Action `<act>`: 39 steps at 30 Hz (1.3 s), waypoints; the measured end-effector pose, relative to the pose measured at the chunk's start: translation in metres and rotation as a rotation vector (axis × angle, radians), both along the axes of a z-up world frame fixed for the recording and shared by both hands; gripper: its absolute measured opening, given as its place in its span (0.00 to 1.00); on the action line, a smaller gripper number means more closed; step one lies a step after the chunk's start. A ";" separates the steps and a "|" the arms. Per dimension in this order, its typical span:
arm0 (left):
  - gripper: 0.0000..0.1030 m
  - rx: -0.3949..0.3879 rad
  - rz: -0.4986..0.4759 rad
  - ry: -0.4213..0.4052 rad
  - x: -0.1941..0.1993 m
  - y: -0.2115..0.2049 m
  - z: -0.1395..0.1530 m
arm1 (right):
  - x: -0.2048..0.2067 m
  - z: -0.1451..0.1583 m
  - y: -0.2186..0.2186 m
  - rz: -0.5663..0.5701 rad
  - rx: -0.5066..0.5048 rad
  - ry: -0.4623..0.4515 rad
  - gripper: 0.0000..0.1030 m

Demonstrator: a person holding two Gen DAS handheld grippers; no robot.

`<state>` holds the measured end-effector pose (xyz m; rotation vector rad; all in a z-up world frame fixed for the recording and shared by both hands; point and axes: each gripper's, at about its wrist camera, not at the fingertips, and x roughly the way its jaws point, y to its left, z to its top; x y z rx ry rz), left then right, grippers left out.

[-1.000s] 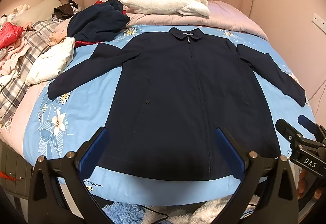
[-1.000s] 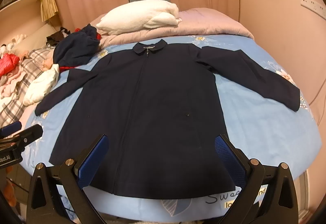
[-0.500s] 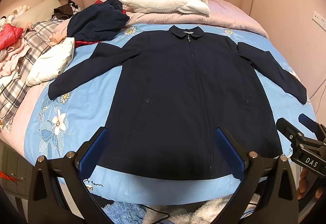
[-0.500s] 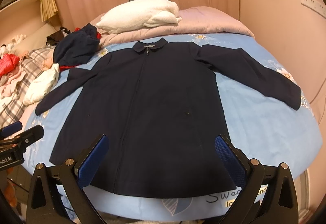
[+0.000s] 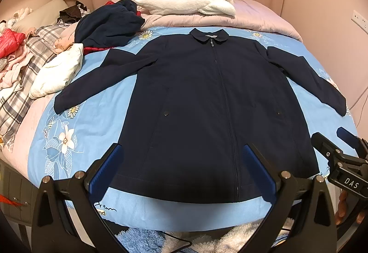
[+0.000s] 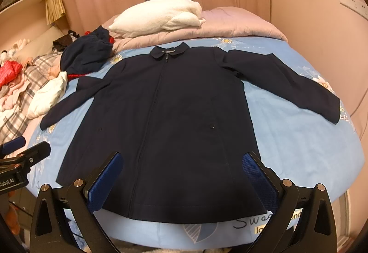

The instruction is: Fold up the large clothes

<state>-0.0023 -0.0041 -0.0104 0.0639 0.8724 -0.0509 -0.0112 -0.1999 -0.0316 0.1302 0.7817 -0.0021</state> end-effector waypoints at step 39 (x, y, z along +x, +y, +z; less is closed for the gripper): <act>1.00 0.014 -0.003 0.005 0.003 -0.002 0.000 | 0.002 -0.003 -0.002 0.001 0.008 0.011 1.00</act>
